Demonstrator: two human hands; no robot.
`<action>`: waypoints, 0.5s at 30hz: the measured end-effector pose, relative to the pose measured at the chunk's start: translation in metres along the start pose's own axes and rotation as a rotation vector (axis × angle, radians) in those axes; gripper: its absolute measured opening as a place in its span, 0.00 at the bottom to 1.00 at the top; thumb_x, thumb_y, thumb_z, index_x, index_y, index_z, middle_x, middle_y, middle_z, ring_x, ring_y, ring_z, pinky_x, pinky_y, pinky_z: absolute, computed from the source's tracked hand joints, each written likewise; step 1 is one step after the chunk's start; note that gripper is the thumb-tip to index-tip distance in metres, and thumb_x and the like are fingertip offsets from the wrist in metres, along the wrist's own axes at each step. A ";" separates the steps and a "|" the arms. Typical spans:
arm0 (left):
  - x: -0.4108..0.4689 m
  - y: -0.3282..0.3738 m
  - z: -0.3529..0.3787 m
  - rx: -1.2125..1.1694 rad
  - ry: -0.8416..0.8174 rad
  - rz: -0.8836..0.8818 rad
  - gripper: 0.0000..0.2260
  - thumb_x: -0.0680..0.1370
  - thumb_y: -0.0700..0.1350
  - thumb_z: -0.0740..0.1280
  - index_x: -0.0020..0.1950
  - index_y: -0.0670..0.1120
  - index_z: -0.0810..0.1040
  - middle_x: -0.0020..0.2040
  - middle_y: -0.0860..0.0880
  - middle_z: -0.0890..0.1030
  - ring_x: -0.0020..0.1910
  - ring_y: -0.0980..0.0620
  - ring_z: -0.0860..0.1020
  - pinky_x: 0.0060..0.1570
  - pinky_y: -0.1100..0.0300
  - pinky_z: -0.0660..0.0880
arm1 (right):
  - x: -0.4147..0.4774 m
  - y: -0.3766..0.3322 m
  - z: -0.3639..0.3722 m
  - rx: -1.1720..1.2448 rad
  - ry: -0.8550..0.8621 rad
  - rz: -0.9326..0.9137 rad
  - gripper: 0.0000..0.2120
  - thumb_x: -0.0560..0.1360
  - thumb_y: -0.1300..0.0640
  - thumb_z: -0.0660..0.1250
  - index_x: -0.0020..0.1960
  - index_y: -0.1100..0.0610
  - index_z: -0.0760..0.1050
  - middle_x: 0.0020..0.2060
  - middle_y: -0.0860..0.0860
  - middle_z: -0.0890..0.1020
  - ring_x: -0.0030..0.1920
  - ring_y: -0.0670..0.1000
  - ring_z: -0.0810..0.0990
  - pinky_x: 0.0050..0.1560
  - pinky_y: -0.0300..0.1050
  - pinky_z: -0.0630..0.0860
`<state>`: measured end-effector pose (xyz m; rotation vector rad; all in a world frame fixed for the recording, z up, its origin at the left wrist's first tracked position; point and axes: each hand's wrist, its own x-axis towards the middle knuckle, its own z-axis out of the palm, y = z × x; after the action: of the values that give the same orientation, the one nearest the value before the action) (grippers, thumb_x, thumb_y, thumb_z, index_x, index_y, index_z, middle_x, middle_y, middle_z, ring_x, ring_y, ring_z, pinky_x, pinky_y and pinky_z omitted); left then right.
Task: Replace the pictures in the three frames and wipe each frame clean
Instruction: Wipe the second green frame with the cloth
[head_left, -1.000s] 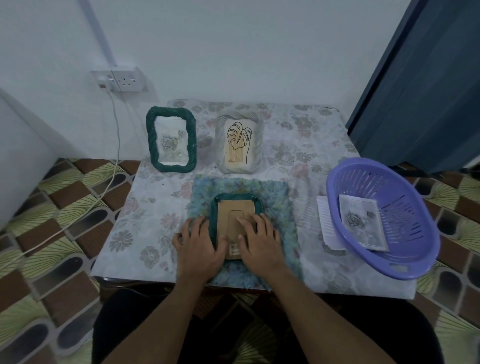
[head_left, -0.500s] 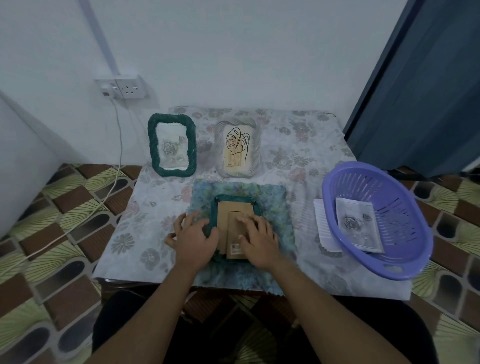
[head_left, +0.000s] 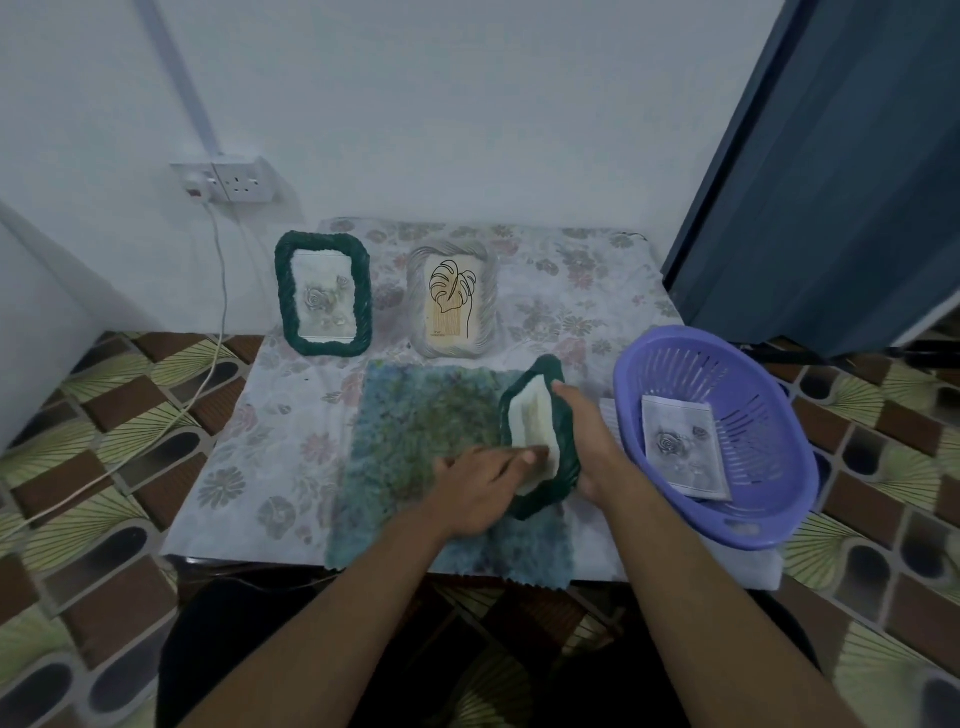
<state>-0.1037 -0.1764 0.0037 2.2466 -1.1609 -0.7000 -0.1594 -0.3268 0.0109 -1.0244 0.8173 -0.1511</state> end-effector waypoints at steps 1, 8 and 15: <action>0.000 -0.005 0.003 0.022 -0.029 -0.030 0.21 0.84 0.59 0.48 0.71 0.59 0.73 0.68 0.54 0.75 0.69 0.50 0.68 0.50 0.56 0.49 | 0.001 0.000 -0.006 0.012 -0.006 0.015 0.19 0.80 0.44 0.62 0.61 0.57 0.79 0.51 0.59 0.85 0.51 0.59 0.82 0.53 0.52 0.79; -0.003 -0.064 0.009 0.411 0.102 -0.375 0.28 0.81 0.63 0.54 0.79 0.56 0.54 0.79 0.50 0.57 0.77 0.41 0.53 0.71 0.38 0.57 | 0.000 0.012 -0.024 0.031 0.035 -0.020 0.17 0.84 0.50 0.57 0.69 0.55 0.74 0.60 0.57 0.83 0.59 0.60 0.82 0.63 0.63 0.76; -0.009 -0.081 0.011 0.517 0.208 -0.327 0.25 0.81 0.63 0.56 0.73 0.51 0.68 0.71 0.49 0.70 0.71 0.44 0.66 0.67 0.45 0.67 | -0.007 0.012 -0.019 0.140 0.060 -0.063 0.16 0.85 0.48 0.57 0.67 0.51 0.75 0.60 0.55 0.83 0.59 0.59 0.82 0.59 0.62 0.78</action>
<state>-0.0688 -0.1306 -0.0546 2.9046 -0.9585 -0.2838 -0.1802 -0.3306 -0.0004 -0.9174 0.8176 -0.2905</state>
